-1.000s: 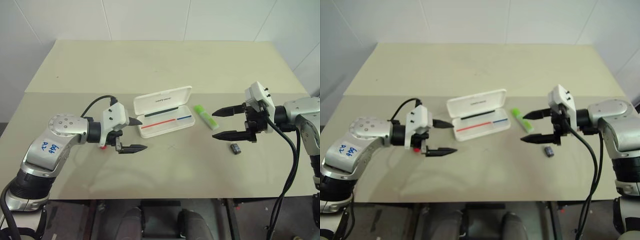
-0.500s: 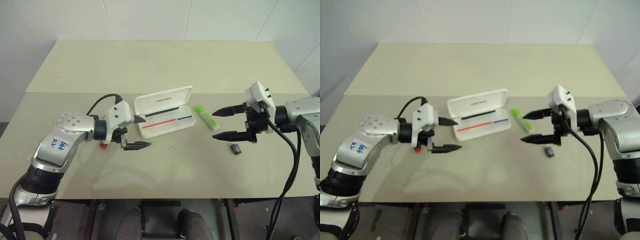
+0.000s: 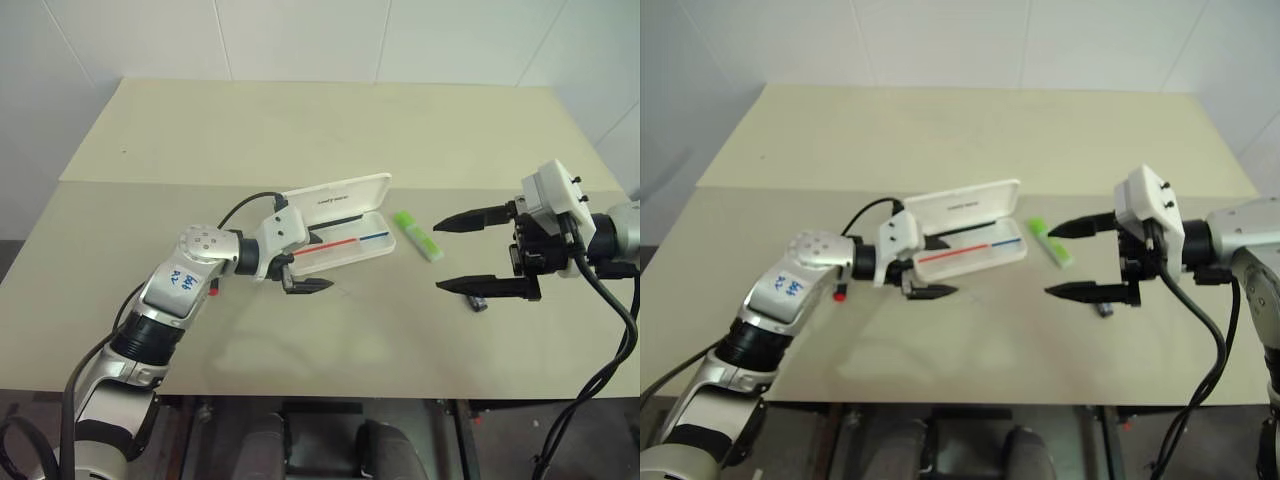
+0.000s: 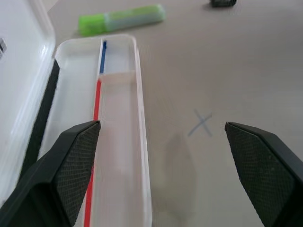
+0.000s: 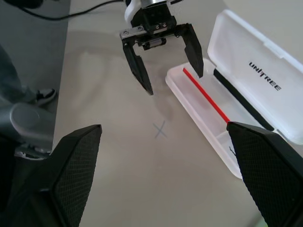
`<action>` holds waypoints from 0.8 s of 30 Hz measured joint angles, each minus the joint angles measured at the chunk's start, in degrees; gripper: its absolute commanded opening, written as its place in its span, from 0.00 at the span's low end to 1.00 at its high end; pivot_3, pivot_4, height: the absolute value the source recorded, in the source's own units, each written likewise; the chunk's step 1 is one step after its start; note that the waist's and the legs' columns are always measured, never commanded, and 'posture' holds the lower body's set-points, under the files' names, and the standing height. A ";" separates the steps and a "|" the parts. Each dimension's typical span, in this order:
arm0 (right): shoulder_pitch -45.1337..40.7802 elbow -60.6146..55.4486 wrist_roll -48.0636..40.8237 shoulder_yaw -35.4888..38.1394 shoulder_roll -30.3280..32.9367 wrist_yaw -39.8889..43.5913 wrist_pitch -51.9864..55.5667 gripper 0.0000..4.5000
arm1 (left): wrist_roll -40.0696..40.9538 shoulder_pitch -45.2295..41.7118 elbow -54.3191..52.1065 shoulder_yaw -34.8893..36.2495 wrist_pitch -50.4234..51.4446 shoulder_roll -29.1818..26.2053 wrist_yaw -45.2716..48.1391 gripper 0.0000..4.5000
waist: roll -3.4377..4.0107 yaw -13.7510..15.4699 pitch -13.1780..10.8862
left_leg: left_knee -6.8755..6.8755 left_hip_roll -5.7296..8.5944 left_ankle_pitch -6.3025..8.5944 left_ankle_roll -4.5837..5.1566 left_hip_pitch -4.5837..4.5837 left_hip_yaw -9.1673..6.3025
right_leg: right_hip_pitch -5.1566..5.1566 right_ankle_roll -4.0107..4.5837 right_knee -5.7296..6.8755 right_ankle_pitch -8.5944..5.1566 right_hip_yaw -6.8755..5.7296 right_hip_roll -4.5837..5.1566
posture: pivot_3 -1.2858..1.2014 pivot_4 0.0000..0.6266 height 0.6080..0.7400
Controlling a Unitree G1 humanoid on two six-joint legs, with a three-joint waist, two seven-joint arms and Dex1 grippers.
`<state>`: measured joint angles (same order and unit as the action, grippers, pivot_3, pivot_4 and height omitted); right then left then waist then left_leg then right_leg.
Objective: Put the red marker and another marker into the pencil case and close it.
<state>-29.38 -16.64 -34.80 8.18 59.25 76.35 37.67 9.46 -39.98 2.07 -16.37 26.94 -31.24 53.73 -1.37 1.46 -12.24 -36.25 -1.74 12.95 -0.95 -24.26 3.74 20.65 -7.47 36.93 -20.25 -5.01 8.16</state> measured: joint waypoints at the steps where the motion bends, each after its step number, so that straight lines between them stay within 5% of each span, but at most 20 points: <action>1: 0.67 -0.55 0.06 0.00 0.15 -0.61 0.09 0.99 | -0.68 -0.01 1.02 -0.43 -0.07 0.41 -0.01 1.00 | 0.00 0.03 0.00 | -0.01 0.00 0.00 0.01 0.00 0.00 | -0.01 -0.01 0.01 0.01 0.00 0.00 | 0.52 0.24 1.00; 24: 3.34 -5.27 -2.49 1.71 1.96 -5.76 1.58 0.99 | -8.99 -1.52 5.91 -4.58 -3.38 3.65 0.89 1.00 | 0.00 0.03 0.00 | -0.02 -0.01 0.01 0.02 0.01 -0.01 | -0.03 -0.01 0.00 0.01 -0.01 0.00 | 0.52 0.24 1.00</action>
<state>-26.04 -21.91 -37.29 9.89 61.21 70.59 39.25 0.47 -41.50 7.98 -20.95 23.57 -27.59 54.62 -1.37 1.49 -12.24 -36.27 -1.75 12.96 -0.93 -24.24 3.73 20.62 -7.48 36.93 -20.24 -5.02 8.16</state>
